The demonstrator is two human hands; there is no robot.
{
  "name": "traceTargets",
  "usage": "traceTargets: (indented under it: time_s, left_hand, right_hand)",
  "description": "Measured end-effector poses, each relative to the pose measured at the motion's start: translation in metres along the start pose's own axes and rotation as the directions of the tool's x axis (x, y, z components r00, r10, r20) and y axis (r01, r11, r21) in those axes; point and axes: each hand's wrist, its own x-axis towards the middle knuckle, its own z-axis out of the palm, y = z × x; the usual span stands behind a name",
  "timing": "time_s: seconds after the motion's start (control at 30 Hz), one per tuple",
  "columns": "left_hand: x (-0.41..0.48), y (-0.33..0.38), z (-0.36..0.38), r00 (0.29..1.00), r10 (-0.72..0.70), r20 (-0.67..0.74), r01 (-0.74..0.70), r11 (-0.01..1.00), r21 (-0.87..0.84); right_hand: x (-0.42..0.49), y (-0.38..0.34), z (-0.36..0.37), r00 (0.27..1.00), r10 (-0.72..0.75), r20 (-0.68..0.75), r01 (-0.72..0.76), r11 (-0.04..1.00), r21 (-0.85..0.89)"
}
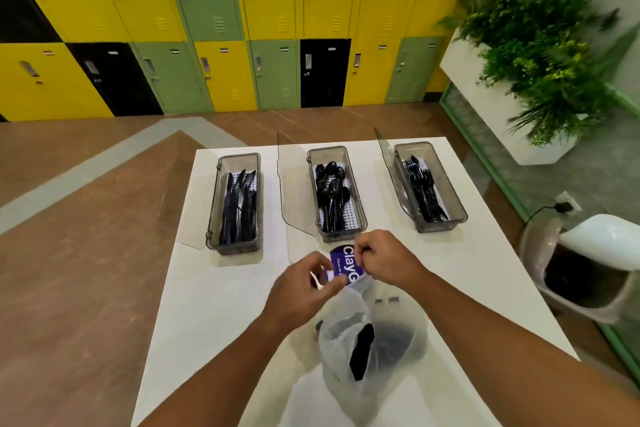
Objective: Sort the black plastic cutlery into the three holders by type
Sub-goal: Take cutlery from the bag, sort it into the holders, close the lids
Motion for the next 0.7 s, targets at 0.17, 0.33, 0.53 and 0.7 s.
traceTargets:
  time_s: [0.17,0.33,0.53,0.7]
  left_hand:
    - [-0.003,0.02,0.042,0.925,-0.174,0.338,0.012,0.902,0.431]
    - [0.005,0.02,0.039,0.956,-0.181,0.233,0.116,0.957,0.266]
    - [0.007,0.024,0.031,0.955,-0.08,0.287,0.029,0.984,0.177]
    - [0.005,0.029,0.034,0.967,-0.057,0.248,0.023,0.99,0.139]
  right_hand:
    - [-0.039,0.02,0.02,0.962,0.025,0.27,0.041,0.972,-0.233]
    - [-0.065,0.043,0.029,0.949,0.164,0.27,-0.001,0.856,-0.517]
    - [-0.065,0.053,0.043,0.931,0.3,0.21,-0.144,0.827,-0.543]
    - [-0.06,0.043,0.07,0.974,0.17,0.152,-0.064,0.844,-0.533]
